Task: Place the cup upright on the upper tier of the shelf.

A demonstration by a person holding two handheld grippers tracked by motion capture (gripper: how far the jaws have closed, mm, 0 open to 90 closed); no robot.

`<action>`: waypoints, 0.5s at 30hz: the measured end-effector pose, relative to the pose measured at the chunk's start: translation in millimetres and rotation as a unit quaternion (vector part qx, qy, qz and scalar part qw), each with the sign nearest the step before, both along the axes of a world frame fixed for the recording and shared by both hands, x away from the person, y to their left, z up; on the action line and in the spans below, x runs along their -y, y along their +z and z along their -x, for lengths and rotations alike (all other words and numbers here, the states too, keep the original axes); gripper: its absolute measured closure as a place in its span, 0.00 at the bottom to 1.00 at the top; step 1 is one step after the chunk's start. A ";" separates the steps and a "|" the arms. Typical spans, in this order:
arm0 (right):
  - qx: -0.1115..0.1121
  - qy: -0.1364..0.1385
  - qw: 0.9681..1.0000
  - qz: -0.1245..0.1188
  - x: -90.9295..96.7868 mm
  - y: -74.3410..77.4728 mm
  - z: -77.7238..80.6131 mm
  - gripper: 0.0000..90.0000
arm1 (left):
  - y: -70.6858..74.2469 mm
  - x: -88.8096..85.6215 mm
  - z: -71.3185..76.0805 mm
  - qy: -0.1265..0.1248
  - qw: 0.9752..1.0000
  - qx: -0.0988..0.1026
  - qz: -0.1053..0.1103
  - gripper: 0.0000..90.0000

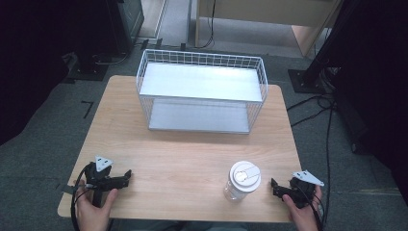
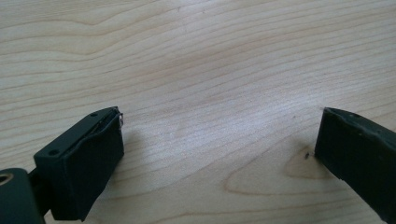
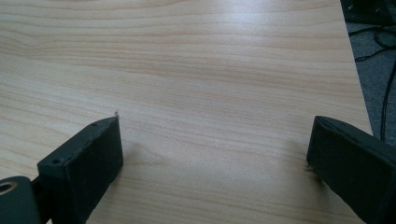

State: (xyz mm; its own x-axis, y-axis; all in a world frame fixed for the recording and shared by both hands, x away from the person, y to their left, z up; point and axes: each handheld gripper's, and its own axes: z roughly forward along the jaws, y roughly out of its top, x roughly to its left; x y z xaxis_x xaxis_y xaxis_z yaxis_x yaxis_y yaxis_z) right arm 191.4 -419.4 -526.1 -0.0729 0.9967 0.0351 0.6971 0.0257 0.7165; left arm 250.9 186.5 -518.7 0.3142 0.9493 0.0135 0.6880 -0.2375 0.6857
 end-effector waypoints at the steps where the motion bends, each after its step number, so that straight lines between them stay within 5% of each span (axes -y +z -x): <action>1: 0.001 0.001 1.000 0.002 0.0 -0.2 -0.1 0.04 | 0.0 0.0 -0.1 0.000 1.000 0.000 0.000 0.02; 15: -0.006 0.000 1.000 0.006 -4.2 0.8 0.8 0.02 | -0.2 0.6 0.1 -0.007 1.000 0.001 0.001 0.02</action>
